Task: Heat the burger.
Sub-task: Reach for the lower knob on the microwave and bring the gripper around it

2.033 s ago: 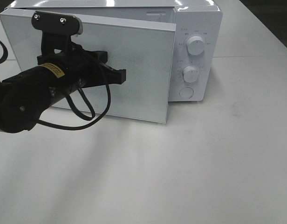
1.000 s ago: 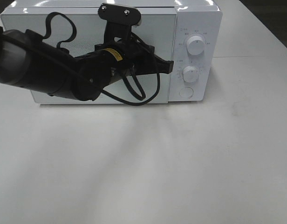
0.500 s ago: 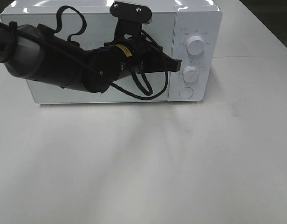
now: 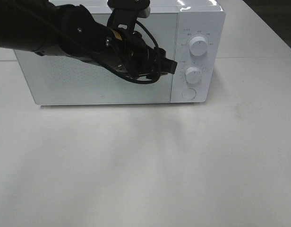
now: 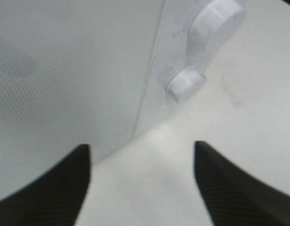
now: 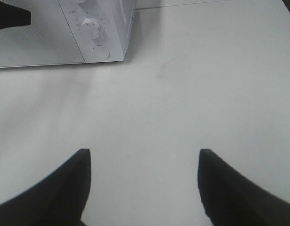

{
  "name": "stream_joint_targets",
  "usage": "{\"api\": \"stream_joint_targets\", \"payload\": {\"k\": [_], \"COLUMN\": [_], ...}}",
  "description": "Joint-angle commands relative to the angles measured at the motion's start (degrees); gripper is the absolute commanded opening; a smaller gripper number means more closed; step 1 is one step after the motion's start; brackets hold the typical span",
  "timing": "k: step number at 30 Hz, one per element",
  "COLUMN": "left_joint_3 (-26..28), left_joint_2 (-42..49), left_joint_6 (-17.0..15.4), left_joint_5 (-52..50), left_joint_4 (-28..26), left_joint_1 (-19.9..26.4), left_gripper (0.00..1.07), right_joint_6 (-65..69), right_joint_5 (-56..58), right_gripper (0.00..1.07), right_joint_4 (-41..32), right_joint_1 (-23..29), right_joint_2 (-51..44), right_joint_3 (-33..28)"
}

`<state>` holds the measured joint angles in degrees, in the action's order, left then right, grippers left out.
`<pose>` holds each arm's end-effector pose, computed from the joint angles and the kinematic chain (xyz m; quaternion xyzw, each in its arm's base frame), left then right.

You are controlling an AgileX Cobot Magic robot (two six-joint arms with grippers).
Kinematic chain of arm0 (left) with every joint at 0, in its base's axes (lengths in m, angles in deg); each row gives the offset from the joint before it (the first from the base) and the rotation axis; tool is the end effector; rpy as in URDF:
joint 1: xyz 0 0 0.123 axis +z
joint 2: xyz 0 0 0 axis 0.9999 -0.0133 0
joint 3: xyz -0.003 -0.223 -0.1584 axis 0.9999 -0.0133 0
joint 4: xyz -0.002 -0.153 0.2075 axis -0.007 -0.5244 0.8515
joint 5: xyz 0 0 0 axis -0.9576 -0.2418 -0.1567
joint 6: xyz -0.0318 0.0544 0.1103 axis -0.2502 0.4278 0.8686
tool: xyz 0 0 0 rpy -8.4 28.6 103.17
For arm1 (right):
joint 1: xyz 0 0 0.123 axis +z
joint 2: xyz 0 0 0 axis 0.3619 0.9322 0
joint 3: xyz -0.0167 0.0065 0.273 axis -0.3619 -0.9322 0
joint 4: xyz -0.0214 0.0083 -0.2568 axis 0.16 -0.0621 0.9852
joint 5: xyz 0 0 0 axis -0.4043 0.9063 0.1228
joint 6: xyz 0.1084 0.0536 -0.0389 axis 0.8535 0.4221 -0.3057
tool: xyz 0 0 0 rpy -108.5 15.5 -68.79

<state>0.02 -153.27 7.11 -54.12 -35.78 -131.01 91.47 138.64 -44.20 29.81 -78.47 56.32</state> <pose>0.3412 -0.3093 0.1734 0.2662 0.8508 -0.2005 0.4063 0.0426 0.0035 0.2715 0.0135 0.8419 0.0760 0.5340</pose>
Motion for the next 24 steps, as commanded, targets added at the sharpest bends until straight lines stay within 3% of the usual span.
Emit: {"api": "stream_joint_targets", "payload": {"k": [1,2,17,24], "left_joint_3": [0.40,0.40,0.40,0.40], "left_joint_2": [2.12,3.50,11.63,12.09], "left_joint_6": [-0.40,-0.34,-0.23,-4.41], "left_joint_5": [8.08,13.41,38.04,46.41], "left_joint_4": [-0.34,-0.34,2.35,3.09], "left_joint_1": [-0.06,-0.06,-0.06,4.07], "left_gripper": [0.92,1.01,1.01,1.01], "right_joint_6": [0.23,0.23,0.23,0.23], "right_joint_5": [-0.23,-0.23,-0.29,-0.29], "right_gripper": [0.63,0.63,0.63,0.63], "right_joint_4": [0.11,0.11,-0.06,-0.06], "right_joint_1": [-0.29,-0.29,-0.29,-0.29], "right_joint_2": [-1.43,-1.43,-1.43,-1.43], "right_joint_3": [-0.06,-0.06,-0.06,-0.06]}}
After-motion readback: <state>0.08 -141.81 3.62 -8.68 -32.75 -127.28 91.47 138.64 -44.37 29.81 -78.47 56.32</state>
